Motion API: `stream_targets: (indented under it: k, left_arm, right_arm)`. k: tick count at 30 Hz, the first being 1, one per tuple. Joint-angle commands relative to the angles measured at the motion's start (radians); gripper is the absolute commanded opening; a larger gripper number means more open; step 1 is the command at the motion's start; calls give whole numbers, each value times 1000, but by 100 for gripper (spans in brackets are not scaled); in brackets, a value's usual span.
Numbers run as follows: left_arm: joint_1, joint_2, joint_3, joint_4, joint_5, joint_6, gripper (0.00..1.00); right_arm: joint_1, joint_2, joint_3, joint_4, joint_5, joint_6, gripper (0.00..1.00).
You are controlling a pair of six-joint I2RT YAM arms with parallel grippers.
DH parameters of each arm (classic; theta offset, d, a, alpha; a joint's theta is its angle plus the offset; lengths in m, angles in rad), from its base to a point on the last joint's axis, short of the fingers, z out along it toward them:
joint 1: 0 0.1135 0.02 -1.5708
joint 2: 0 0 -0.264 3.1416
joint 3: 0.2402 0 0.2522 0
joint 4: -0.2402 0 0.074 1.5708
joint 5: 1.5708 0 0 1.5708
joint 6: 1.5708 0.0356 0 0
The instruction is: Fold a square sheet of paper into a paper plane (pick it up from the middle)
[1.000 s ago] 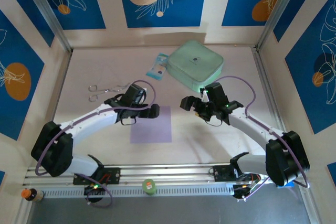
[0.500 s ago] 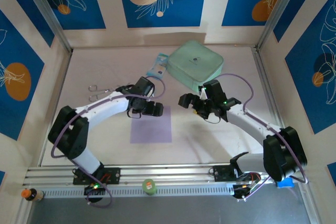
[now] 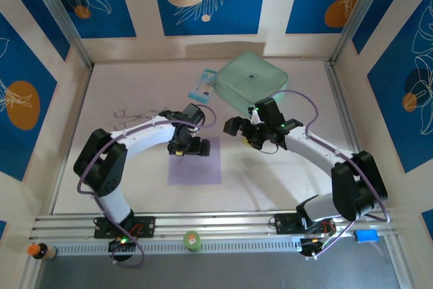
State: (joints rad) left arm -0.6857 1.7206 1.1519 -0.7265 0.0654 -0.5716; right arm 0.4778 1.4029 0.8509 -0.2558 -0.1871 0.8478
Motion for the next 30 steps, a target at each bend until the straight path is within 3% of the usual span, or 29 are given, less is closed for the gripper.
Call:
stream_targets:
  k: [1, 16, 30]
  left_arm:
    - [-27, 29, 35, -60, -43, -62, 96]
    - [-75, 121, 78, -79, -90, -211, 100]
    - [-81, 163, 79, -64, -112, -228, 100]
  right_arm:
    - [11, 21, 31, -20, -33, 19, 100]
    - [19, 45, 18, -30, -28, 32, 100]
    - [18, 30, -19, -27, -11, 43, 100]
